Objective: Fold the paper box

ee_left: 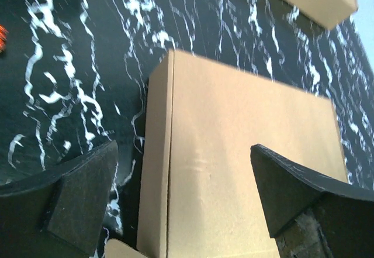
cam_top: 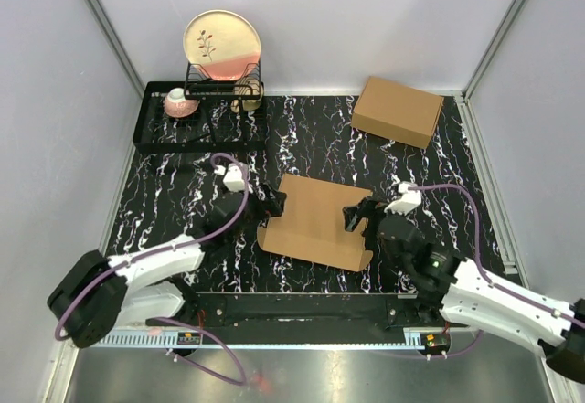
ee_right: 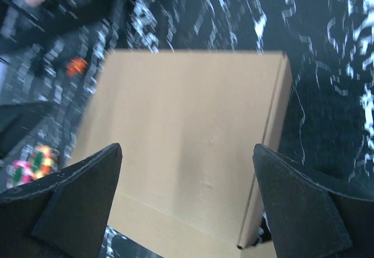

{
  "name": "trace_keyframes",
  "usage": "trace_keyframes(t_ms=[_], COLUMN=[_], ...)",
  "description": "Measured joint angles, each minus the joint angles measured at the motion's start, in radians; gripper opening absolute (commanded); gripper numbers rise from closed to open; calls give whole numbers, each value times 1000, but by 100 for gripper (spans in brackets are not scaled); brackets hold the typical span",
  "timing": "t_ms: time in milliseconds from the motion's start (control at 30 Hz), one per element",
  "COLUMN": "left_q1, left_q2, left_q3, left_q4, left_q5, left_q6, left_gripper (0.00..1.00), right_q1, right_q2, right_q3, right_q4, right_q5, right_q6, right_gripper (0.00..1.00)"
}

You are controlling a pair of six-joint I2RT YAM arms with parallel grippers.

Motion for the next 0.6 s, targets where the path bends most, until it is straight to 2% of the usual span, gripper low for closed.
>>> trace_keyframes(t_ms=[100,233,433,567,600], left_q1=[0,4,8,11,11], left_q2=[69,146,245,289,297], left_q3=[-3,-28,-31,-41,-49], left_q4=[11,27,95,177,202], left_q5=[54,92,135,159,166], left_q6=[-25,-62,-112,-145,-152], left_gripper=[99,98,83,74,69], right_q1=[0,0,-3,-3,-3], right_q2=[92,136,196,214,213], right_q3=[-29,-100,-125,-137,-141], right_q4=[-31,-51,-49,-11,-5], right_q5=[-30,-53,-69,-76,-77], right_q6=[70,149,217,257,265], right_gripper=[100,100,97,88,87])
